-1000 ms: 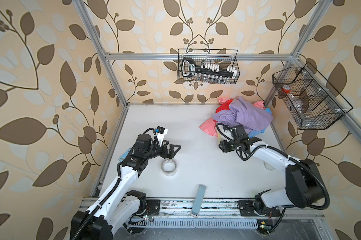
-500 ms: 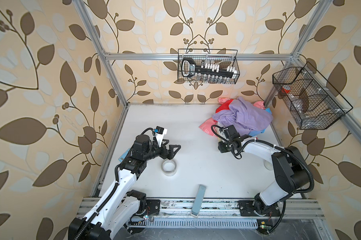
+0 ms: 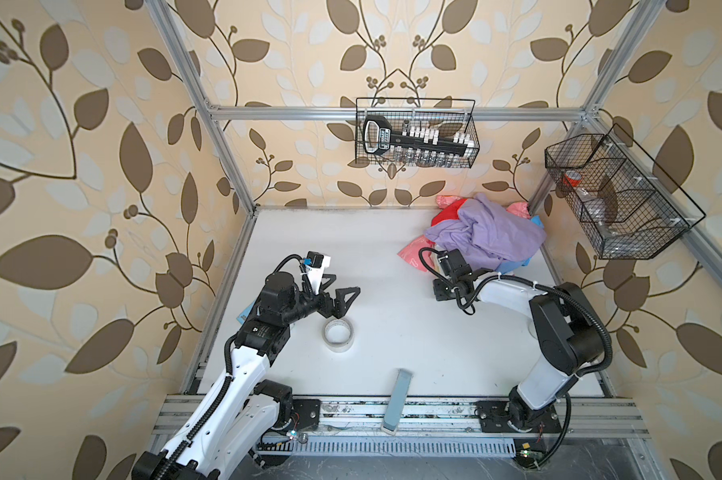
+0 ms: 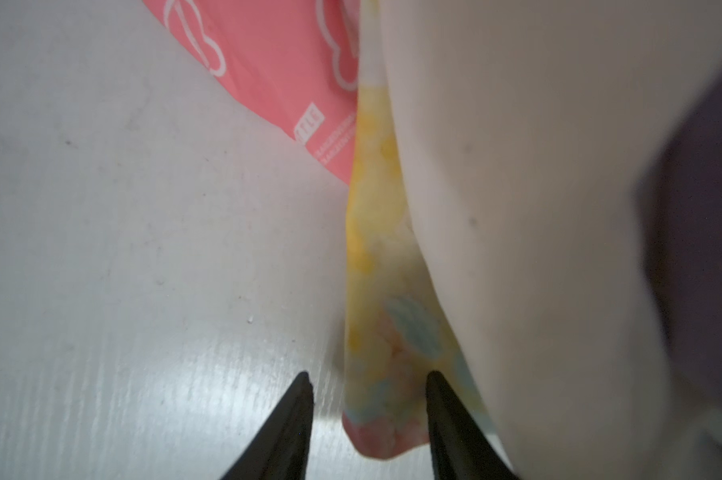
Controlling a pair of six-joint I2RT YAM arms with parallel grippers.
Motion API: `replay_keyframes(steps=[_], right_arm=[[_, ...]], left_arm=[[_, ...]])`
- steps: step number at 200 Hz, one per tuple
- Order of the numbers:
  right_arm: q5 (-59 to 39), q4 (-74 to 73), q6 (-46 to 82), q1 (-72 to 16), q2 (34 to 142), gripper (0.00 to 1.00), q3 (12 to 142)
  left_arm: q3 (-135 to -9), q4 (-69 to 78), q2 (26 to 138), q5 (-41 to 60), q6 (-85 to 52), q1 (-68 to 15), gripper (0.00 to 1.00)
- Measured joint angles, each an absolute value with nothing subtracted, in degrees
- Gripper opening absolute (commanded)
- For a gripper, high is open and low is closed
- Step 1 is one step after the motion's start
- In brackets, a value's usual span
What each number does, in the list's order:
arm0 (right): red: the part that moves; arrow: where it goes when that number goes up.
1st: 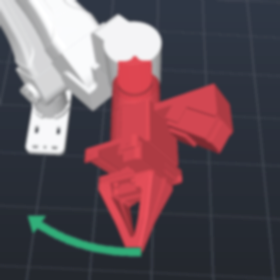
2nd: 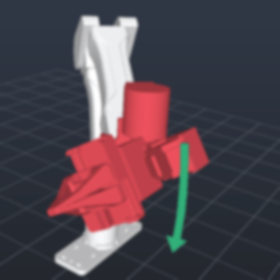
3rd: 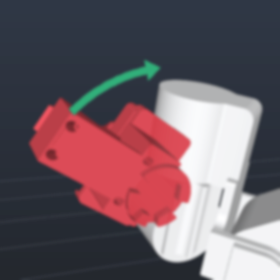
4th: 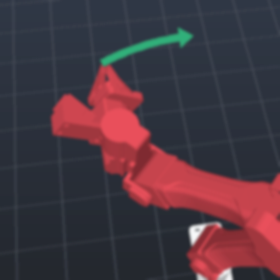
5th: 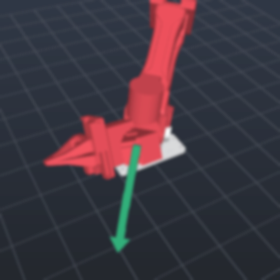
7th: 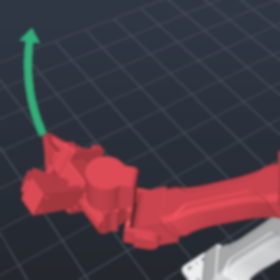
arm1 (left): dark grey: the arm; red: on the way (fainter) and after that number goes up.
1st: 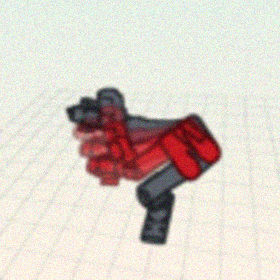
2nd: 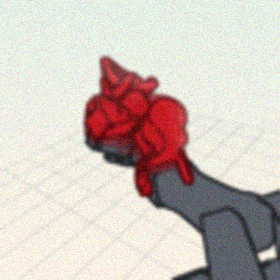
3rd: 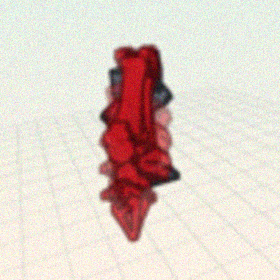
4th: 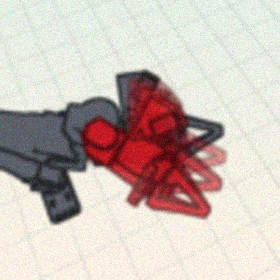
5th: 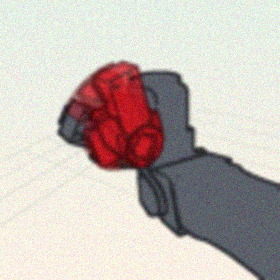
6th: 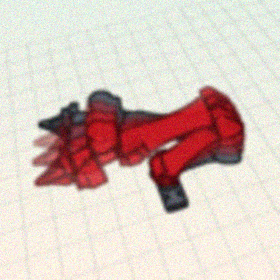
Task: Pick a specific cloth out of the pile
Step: 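Close the right gripper on the pastel floral cloth at the pile's base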
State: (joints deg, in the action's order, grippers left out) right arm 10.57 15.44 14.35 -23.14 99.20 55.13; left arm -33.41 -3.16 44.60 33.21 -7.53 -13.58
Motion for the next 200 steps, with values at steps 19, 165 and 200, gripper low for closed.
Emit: replay_keyframes(steps=[19,165,200], right_arm=[[11.70,15.35,14.76,-23.14,100.12,0.49,55.35],[16.10,18.37,14.00,-23.16,99.20,0.00,57.76],[18.57,22.00,12.05,-23.14,89.84,0.00,60.20]], left_arm=[[-33.36,-3.01,44.07,32.80,-7.60,-13.58,0.99],[-31.81,-1.65,41.58,30.98,-7.88,-13.58,0.99],[-31.79,-1.52,41.10,30.98,-7.88,-13.61,0.99]])
